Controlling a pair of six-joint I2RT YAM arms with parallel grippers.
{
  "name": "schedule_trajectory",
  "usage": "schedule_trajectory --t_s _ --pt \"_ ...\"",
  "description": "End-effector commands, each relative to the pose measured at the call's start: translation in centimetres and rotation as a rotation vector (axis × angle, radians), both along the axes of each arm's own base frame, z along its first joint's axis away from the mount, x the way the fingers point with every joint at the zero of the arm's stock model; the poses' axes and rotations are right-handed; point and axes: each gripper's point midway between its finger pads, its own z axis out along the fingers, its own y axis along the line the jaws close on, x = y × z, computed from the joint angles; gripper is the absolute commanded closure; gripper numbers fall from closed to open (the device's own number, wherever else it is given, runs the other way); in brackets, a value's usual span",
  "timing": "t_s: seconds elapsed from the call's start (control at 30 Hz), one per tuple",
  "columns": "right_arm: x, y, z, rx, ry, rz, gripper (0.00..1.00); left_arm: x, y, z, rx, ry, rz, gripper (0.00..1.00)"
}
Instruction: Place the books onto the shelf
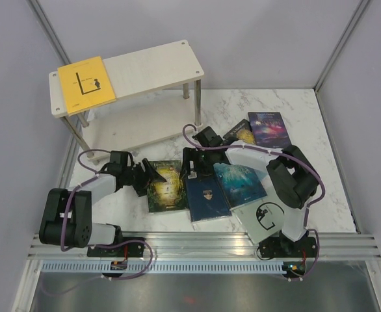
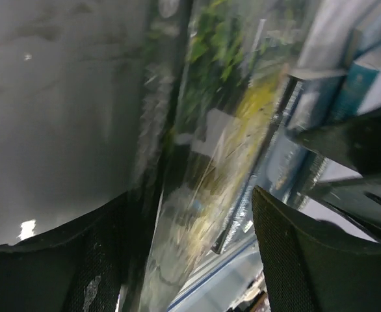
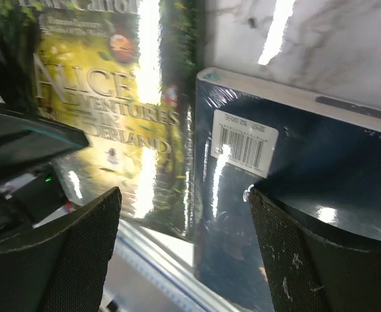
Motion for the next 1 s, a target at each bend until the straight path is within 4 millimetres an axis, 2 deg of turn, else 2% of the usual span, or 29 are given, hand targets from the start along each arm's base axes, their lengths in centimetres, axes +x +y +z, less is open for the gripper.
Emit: schedule_trajectory --t_s 0.0,0.07,0.17,0.2,0.23,0.3,0.47,0.5,0.57,0.6,0.67,0.7,0.77,0.8,0.83,0.87,0.93,0.97 --pt "-3.3 -3.0 -9.5 -0.210 0.122 0.017 0.14 -1.3 -1.8 -1.4 -0.103 -0.026 -0.034 0.27" --pt "-3.3 -3.0 -9.7 -0.212 0.125 0.019 0.14 -0.9 -2.1 0.0 -0.128 -0.086 -0.040 0.31" --pt "-3.4 -3.0 -9.7 -0.210 0.128 0.019 0.14 -0.6 -2.3 1.6 -0.153 -0.129 -0.034 0.48" --pt "-3.4 -3.0 -9.7 -0.211 0.128 0.020 0.14 -0.6 -2.3 2.4 -0.157 -0.151 -0.034 0.61" --pt "-3.5 -3.1 -9.6 -0.212 0.130 0.019 0.14 -0.6 -2.3 2.8 -0.158 -0.162 -0.032 0.69" --pt "-3.6 -3.2 -9.3 -0.208 0.124 0.021 0.14 -0.8 -2.2 3.7 -0.154 -0.173 -0.032 0.98" --pt "-3.6 -3.6 -7.2 -0.185 0.075 0.027 0.15 -1.2 -1.3 6.1 -0.077 -0.208 -0.041 0.98" --pt "-3.7 -3.8 -6.4 -0.181 0.057 0.027 0.15 -1.2 -1.0 7.6 -0.057 -0.240 -0.045 0.98" --pt "-3.8 -4.0 -5.6 -0.172 0.040 0.022 0.15 -1.3 -0.9 9.4 -0.050 -0.275 -0.047 0.98" --pt "-4.1 -4.3 -5.4 -0.171 0.040 0.021 0.15 -1.0 -0.9 11.3 -0.053 -0.320 -0.052 0.98" --pt "-4.0 -4.1 -3.6 -0.136 0.013 0.004 0.14 -1.6 -0.9 13.6 -0.057 -0.359 -0.058 0.98" --pt "-4.0 -4.0 -2.9 -0.117 0.003 0.000 0.14 -1.4 -0.9 15.7 -0.060 -0.407 -0.067 0.98" --pt "-3.8 -3.0 0.2 -0.035 -0.050 -0.003 0.13 -1.9 -0.9 18.0 -0.064 -0.446 -0.076 0.98" --pt "-3.7 -2.4 1.5 0.003 -0.069 0.002 0.13 -2.1 -1.1 18.8 -0.077 -0.460 -0.086 0.98" --pt "-3.5 -1.8 3.8 0.062 -0.105 0.000 0.12 -2.2 -1.2 19.5 -0.087 -0.472 -0.093 0.98" --pt "-3.5 -1.4 5.0 0.100 -0.117 0.000 0.12 -2.6 -1.5 20.3 -0.108 -0.488 -0.107 0.98" --pt "-3.3 -0.2 9.0 0.213 -0.175 0.005 0.10 -2.7 -1.7 21.8 -0.129 -0.513 -0.107 0.98" --pt "-3.2 0.1 10.1 0.247 -0.178 -0.009 0.09 -2.8 -1.7 22.2 -0.135 -0.521 -0.104 0.98"
